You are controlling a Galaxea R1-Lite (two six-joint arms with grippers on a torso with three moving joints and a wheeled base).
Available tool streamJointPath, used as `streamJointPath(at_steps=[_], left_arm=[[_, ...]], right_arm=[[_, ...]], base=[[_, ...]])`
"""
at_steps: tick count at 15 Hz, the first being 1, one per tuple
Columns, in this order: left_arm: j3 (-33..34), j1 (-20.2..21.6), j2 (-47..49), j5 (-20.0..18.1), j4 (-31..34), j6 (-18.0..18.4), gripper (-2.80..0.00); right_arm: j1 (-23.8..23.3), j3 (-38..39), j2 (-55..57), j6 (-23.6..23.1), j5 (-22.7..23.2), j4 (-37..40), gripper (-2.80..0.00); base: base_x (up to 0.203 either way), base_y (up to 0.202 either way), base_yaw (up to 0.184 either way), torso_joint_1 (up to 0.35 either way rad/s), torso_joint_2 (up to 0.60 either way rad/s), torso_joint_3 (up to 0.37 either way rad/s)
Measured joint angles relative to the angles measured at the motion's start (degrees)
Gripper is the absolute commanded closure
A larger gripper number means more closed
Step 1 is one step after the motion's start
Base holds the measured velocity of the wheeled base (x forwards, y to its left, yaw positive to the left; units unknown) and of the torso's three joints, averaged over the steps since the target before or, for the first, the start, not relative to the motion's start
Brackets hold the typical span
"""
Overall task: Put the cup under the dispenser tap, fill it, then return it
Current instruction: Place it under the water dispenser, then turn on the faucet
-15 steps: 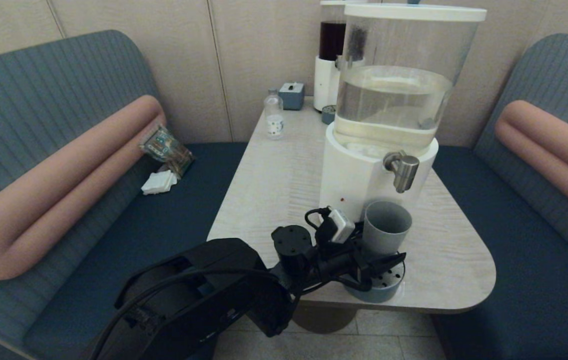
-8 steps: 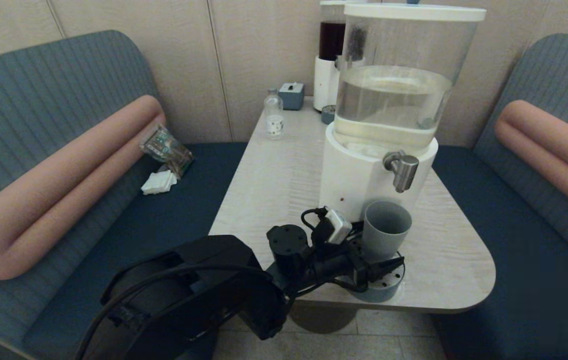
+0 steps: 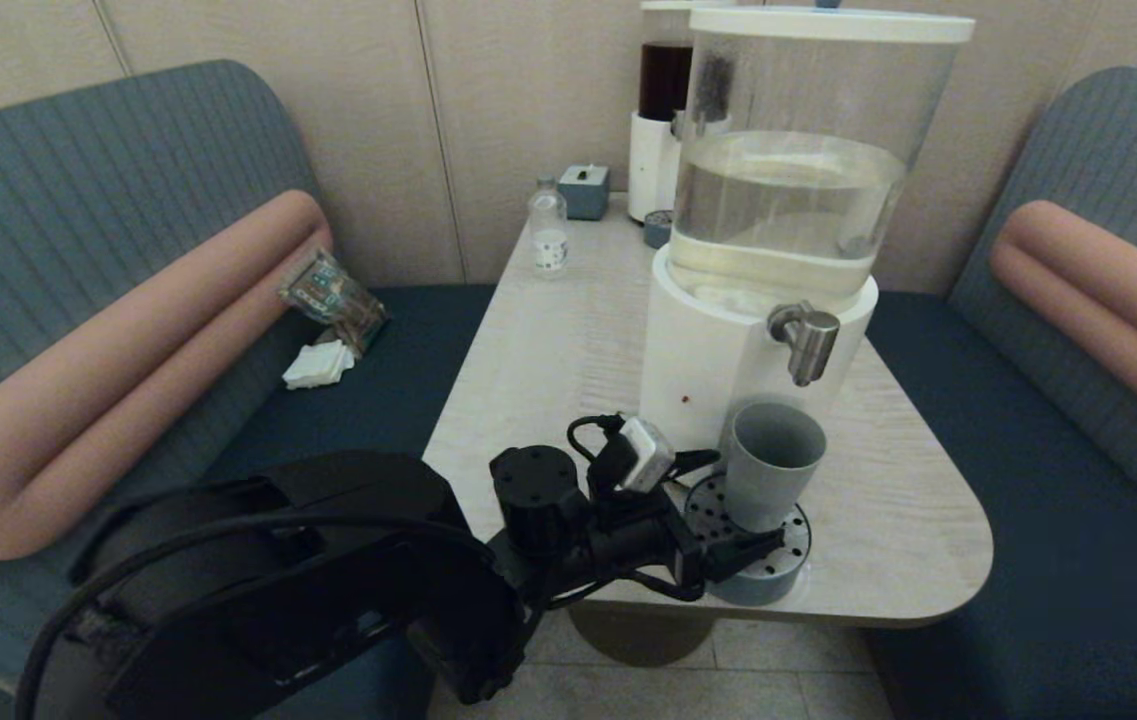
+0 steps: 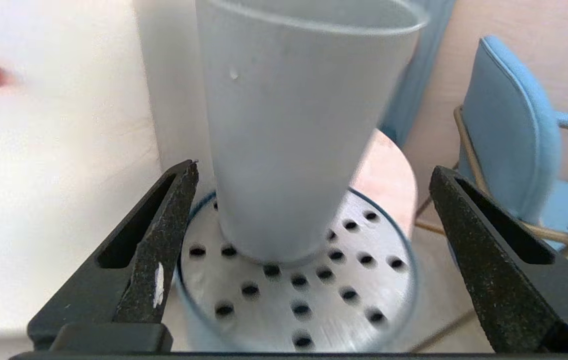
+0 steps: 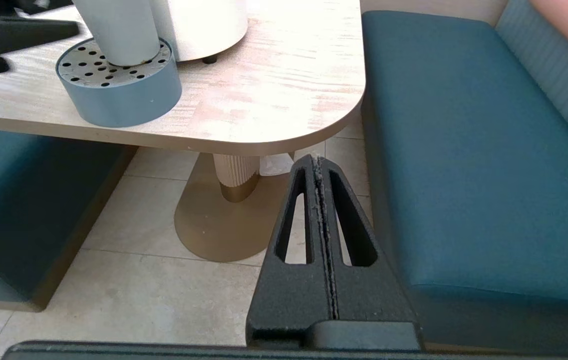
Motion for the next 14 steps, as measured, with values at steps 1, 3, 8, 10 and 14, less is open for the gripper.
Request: streamJointPath(at_steps=[1, 3, 8, 10, 14], left_arm=[[2.42, 0.13, -1.60, 0.04, -0.01, 0.08, -2.80], [8.08, 0.71, -5.48, 0.13, 0.00, 0.15, -2.80], [20.69, 2.63, -17.10, 0.42, 0.00, 0.11, 0.00], [24.98, 3.56, -23.01, 2.53, 0.00, -0.35, 0.00], [30.51, 6.51, -36.79, 12.82, -0.04, -3.63, 0.00]], right_arm=[[0.00, 0.00, 0.00, 0.01, -0.01, 0.00, 0.00], [0.02, 0.00, 0.00, -0.01, 0.00, 0.00, 0.00], [0.02, 0.00, 0.00, -0.04, -0.01, -0.02, 0.00], [0.02, 0.00, 0.00, 0.00, -0.01, 0.00, 0.00], [0.02, 0.00, 0.00, -0.04, -0.01, 0.00, 0.00]], base=[[0.000, 0.000, 0.000, 0.000, 0.00, 0.000], [0.000, 0.000, 0.000, 0.000, 0.00, 0.000], [0.000, 0.000, 0.000, 0.000, 0.00, 0.000], [0.000, 0.000, 0.000, 0.000, 0.00, 0.000], [0.000, 0.000, 0.000, 0.000, 0.00, 0.000]])
